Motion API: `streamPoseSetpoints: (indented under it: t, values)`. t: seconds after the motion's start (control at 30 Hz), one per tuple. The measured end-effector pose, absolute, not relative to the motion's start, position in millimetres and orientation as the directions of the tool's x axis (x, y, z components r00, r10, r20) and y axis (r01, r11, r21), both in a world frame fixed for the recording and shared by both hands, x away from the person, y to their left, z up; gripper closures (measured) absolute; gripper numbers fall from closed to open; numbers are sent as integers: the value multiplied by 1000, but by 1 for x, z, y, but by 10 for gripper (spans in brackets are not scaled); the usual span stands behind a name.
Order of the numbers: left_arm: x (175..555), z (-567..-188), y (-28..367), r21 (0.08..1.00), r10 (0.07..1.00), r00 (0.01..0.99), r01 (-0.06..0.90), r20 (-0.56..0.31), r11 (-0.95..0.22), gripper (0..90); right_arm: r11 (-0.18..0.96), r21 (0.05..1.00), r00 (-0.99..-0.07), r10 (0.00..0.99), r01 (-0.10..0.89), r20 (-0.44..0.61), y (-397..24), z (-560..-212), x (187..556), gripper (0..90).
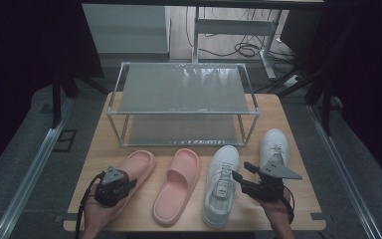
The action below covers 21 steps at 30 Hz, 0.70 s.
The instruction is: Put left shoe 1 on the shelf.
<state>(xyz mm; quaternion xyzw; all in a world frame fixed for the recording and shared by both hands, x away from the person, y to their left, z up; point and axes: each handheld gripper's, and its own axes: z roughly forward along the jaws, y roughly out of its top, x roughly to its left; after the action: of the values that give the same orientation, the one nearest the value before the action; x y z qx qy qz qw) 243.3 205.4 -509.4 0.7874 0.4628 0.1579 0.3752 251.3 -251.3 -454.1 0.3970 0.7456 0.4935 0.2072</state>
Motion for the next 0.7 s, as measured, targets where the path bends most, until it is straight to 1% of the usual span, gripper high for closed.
streamPoseSetpoints:
  t: [0.37, 0.7]
  values:
    - [244, -491, 212, 760, 851, 516, 592, -102, -268, 847, 197, 901, -599, 796, 386, 83, -251, -453, 251, 425]
    - [255, -471, 204, 785, 854, 512, 564, -87, -258, 847, 196, 905, -601, 795, 378, 79, -251, -451, 249, 425]
